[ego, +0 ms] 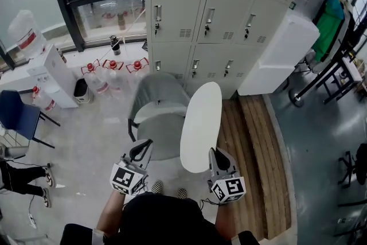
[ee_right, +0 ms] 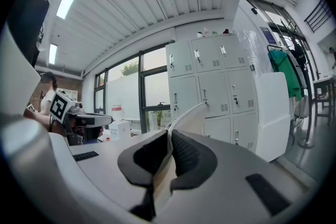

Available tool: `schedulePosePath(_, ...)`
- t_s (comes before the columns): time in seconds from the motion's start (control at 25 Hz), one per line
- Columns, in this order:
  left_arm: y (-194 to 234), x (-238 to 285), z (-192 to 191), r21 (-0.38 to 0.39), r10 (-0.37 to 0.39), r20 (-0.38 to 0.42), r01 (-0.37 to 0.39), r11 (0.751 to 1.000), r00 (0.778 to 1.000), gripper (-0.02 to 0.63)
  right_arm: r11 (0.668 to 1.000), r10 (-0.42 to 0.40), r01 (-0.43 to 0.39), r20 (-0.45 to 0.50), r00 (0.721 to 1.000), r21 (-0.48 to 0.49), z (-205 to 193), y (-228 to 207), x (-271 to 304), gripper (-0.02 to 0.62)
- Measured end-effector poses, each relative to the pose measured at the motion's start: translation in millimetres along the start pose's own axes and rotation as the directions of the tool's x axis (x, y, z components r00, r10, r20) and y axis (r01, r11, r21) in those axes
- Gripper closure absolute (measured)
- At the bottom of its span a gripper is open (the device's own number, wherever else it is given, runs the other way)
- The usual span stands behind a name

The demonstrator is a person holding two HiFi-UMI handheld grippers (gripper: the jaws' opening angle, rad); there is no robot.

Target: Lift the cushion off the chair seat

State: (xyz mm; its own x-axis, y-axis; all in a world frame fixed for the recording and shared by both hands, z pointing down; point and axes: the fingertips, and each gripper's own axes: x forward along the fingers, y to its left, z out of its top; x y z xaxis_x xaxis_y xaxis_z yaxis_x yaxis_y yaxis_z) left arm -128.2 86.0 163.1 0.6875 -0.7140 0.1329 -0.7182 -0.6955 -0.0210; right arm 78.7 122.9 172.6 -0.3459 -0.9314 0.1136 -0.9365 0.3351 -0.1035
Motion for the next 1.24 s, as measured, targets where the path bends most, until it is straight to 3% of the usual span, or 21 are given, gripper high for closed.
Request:
schedulePosePath(1.08, 16, 10, -4, -0.034, 0.01, 0.028, -0.009, 0.999, 1.0, 0.58, 1.0, 0.029, -0.029, -0.003, 1.0, 0.007, 1, 10, 18, 0.554)
schedulePosePath(1.24, 17, 4, -6, -0.017, 0.004, -0.028, -0.005, 1.0, 1.0, 0.58, 1.0, 0.022, -0.022, -0.004, 1.0, 0.017, 3, 12, 18, 0.554)
